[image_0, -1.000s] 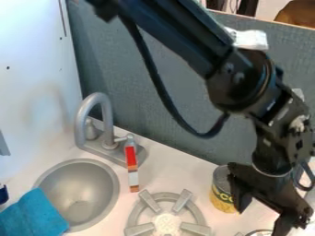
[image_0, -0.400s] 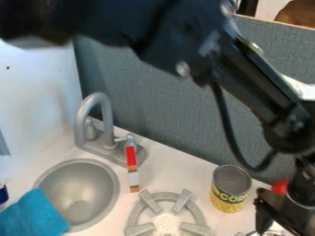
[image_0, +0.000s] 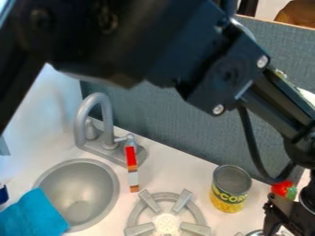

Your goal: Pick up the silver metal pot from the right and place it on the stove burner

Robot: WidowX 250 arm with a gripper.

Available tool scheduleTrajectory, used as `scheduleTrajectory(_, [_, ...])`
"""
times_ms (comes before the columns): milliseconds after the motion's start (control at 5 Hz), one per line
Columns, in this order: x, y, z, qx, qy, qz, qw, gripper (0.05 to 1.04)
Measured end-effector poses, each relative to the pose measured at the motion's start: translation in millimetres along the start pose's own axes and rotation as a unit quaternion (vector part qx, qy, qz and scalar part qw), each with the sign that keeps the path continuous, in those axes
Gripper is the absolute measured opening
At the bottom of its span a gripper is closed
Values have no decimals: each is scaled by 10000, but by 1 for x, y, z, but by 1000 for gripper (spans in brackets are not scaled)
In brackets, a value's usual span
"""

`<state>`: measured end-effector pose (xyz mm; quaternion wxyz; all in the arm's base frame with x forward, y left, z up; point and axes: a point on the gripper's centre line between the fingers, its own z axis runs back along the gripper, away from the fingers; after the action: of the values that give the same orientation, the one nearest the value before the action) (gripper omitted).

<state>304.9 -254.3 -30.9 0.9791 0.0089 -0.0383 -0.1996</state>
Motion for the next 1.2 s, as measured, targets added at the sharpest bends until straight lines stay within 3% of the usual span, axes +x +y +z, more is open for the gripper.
scheduleTrajectory(400, [-6,3,-7,154,269,74,9995,1001])
scheduleTrajectory(1200, [-14,-8,-16,164,345,-122,9992,1001])
